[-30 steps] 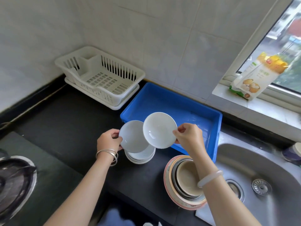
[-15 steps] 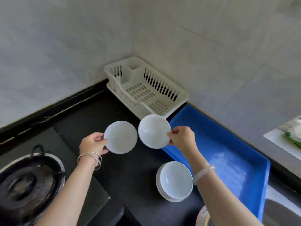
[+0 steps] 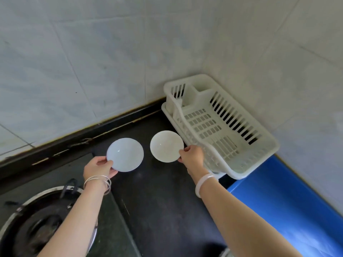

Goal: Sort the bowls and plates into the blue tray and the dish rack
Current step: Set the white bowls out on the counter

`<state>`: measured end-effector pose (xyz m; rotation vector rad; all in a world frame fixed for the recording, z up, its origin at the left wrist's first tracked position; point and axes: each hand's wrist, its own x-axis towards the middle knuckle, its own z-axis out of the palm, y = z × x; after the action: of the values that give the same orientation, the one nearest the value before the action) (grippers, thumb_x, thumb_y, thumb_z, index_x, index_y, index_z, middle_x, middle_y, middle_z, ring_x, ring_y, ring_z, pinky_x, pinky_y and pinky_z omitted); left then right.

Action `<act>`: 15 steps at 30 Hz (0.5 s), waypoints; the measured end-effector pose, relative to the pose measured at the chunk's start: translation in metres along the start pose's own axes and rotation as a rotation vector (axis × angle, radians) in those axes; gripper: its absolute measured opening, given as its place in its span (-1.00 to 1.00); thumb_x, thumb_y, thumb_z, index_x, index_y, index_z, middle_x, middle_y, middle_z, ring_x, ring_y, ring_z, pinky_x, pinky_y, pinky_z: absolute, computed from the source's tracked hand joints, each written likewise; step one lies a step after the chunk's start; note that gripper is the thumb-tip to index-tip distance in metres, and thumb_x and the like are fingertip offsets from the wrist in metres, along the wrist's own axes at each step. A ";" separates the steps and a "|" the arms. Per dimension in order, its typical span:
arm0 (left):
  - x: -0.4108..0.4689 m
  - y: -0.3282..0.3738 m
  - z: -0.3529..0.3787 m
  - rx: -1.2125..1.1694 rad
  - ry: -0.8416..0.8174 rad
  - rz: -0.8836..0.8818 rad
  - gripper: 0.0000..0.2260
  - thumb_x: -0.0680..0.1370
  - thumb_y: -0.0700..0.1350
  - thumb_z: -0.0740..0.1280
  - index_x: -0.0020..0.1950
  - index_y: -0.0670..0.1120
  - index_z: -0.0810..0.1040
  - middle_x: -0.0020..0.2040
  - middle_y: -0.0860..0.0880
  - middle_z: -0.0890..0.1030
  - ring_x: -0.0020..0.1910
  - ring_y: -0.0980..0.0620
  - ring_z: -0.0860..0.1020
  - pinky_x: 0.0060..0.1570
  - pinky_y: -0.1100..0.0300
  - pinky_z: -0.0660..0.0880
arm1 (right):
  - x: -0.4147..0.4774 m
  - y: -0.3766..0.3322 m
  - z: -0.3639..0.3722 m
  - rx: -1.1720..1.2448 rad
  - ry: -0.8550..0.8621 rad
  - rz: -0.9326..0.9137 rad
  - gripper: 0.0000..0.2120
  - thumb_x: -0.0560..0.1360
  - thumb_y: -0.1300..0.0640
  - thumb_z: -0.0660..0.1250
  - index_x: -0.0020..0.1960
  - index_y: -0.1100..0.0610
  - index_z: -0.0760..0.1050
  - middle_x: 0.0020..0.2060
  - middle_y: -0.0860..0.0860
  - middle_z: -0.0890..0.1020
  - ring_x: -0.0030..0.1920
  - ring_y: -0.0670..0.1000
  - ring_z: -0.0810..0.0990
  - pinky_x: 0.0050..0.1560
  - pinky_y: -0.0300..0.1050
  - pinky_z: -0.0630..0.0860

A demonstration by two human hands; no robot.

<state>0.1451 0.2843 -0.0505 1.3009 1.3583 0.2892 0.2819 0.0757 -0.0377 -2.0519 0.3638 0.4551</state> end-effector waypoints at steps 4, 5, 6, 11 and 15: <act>0.022 0.008 0.006 -0.080 0.033 -0.048 -0.78 0.42 -0.35 0.36 0.00 -0.12 0.54 0.12 -0.18 0.59 -0.01 -0.18 0.60 -0.27 0.08 0.59 | 0.023 -0.012 0.030 0.050 0.000 0.055 -0.77 0.45 0.33 0.27 -0.33 0.11 0.39 -0.40 0.01 0.51 -0.28 0.09 0.67 -0.22 -0.05 0.63; 0.026 0.010 0.008 -0.100 0.033 -0.055 -0.78 0.42 -0.36 0.35 0.01 -0.13 0.54 0.12 -0.19 0.59 -0.01 -0.18 0.61 -0.25 0.07 0.59 | 0.028 -0.015 0.035 0.061 0.004 0.060 -0.76 0.45 0.34 0.27 -0.34 0.12 0.39 -0.41 0.02 0.50 -0.26 0.11 0.67 -0.23 -0.05 0.63; 0.030 0.012 0.011 -0.114 0.033 -0.060 -0.78 0.42 -0.36 0.35 0.01 -0.14 0.54 0.12 -0.20 0.59 0.00 -0.19 0.61 -0.23 0.06 0.59 | 0.032 -0.018 0.041 0.064 0.005 0.062 -0.77 0.44 0.35 0.27 -0.34 0.12 0.38 -0.41 0.02 0.50 -0.25 0.12 0.67 -0.24 -0.04 0.63; 0.041 0.019 0.021 -0.169 0.027 -0.077 -0.79 0.43 -0.37 0.34 0.02 -0.16 0.52 0.12 -0.23 0.58 0.03 -0.22 0.60 -0.17 0.02 0.60 | 0.045 -0.029 0.061 0.089 -0.011 0.102 -0.81 0.46 0.32 0.27 -0.28 0.11 0.39 -0.36 0.02 0.52 -0.29 0.06 0.66 -0.41 -0.14 0.53; 0.047 0.020 0.025 -0.173 0.016 -0.073 -0.79 0.43 -0.37 0.33 0.01 -0.15 0.51 0.13 -0.23 0.58 0.03 -0.21 0.60 -0.10 -0.02 0.61 | 0.051 -0.033 0.070 0.117 -0.018 0.118 -0.81 0.48 0.30 0.29 -0.25 0.10 0.38 -0.32 0.03 0.53 -0.31 0.01 0.65 -0.47 -0.21 0.45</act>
<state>0.1890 0.3162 -0.0677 1.1053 1.3600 0.3594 0.3293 0.1494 -0.0683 -1.9183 0.4916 0.5120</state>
